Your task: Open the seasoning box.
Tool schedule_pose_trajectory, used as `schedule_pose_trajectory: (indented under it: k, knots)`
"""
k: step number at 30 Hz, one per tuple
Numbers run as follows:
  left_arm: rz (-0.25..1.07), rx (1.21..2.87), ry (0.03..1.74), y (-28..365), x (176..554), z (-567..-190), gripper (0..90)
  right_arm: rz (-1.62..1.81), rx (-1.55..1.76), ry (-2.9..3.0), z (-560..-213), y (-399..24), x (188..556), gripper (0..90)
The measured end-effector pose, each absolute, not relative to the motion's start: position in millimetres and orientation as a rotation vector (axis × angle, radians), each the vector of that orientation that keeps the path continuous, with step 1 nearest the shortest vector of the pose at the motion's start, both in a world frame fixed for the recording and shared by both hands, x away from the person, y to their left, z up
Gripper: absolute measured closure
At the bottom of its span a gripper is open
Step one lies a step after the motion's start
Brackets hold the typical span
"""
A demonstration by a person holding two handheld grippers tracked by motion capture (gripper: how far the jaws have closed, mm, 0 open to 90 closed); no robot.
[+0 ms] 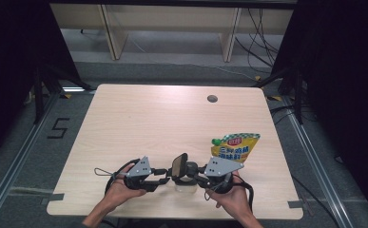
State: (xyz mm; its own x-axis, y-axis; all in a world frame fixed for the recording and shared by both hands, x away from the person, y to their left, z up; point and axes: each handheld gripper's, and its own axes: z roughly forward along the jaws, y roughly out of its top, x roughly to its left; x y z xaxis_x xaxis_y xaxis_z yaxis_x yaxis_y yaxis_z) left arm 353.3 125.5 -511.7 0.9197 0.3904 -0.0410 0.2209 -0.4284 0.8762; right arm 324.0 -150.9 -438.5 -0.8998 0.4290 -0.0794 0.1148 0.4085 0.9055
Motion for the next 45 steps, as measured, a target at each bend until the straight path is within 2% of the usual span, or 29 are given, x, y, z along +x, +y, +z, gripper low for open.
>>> schedule_pose_trajectory:
  k: [2, 4, 28, 38, 45]
  knots:
    - [0.213, 2.029, 0.429, 124.1, 351.7, -511.6, 72.3, 1.481, 0.445, 2.377, -437.7, -148.7, 325.0, 86.3]
    - [0.228, 2.046, 0.405, 124.1, 352.5, -510.6, 73.1, 1.489, 0.445, 2.382, -437.0, -145.9, 325.2, 86.3]
    - [0.253, 2.055, 0.43, 121.1, 350.4, -509.3, 73.9, 1.568, 0.445, 2.403, -435.5, -107.7, 334.9, 87.3]
    - [0.252, 2.05, 0.457, 121.6, 350.5, -510.3, 74.1, 1.572, 0.43, 2.403, -436.8, -99.4, 338.5, 87.3]
    - [0.271, 2.061, 0.431, 121.2, 350.0, -508.7, 73.6, 1.567, 0.438, 2.395, -434.9, -106.5, 338.4, 84.2]
